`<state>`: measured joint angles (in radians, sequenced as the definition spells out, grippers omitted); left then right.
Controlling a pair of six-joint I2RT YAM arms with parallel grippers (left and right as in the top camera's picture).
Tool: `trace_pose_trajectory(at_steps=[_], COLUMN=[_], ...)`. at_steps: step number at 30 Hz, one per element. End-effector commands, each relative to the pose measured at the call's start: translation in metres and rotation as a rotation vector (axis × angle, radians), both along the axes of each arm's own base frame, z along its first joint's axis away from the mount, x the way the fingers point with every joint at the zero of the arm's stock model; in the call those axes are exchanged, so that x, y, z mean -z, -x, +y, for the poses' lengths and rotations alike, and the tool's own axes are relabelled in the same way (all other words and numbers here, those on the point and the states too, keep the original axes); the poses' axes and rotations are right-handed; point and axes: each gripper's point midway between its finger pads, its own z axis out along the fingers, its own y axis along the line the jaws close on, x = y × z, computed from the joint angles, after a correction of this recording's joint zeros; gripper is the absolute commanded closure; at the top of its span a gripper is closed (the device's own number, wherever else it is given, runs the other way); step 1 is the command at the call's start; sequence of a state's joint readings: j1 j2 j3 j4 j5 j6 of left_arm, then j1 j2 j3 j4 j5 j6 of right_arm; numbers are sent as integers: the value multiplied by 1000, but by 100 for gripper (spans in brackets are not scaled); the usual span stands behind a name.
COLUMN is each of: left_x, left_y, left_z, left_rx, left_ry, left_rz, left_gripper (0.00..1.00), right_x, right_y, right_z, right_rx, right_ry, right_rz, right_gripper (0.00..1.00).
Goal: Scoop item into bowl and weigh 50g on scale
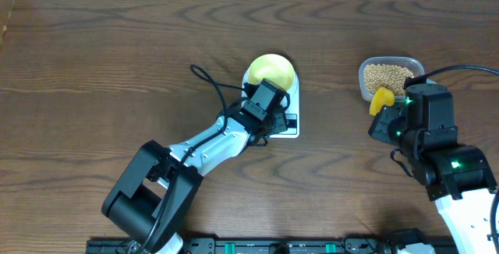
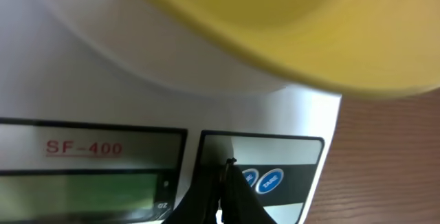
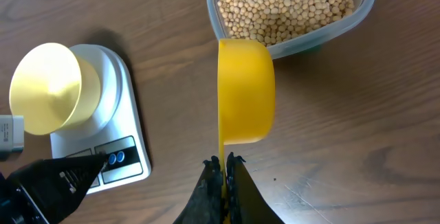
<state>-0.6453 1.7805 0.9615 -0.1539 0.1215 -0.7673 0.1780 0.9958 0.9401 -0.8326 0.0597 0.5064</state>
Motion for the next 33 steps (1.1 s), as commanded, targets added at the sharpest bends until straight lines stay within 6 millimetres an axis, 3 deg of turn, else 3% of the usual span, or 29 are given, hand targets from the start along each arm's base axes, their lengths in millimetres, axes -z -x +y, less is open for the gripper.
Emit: trace_pose_trajectory(at_steps=[1,16,30,33], left_x=[4,3,25,19], left_y=[1,0,6,3], left_z=[0,-3,-2,-2], left_rx=[-9,-4,0,11], left_ry=[-3,8,-13,-10], left_rz=[18,13,68,50], left_gripper=[93,93,93,93], right_x=[-9,-9,-9,-9], right_y=[-3,-3,-3,-3], right_z=[-4,-4,-4,-4], right_rx=[1,1,1,1], right_ry=[18,18,18,18], right_rz=[-26,-25,-27,-26], right_gripper=[99,99,99,99])
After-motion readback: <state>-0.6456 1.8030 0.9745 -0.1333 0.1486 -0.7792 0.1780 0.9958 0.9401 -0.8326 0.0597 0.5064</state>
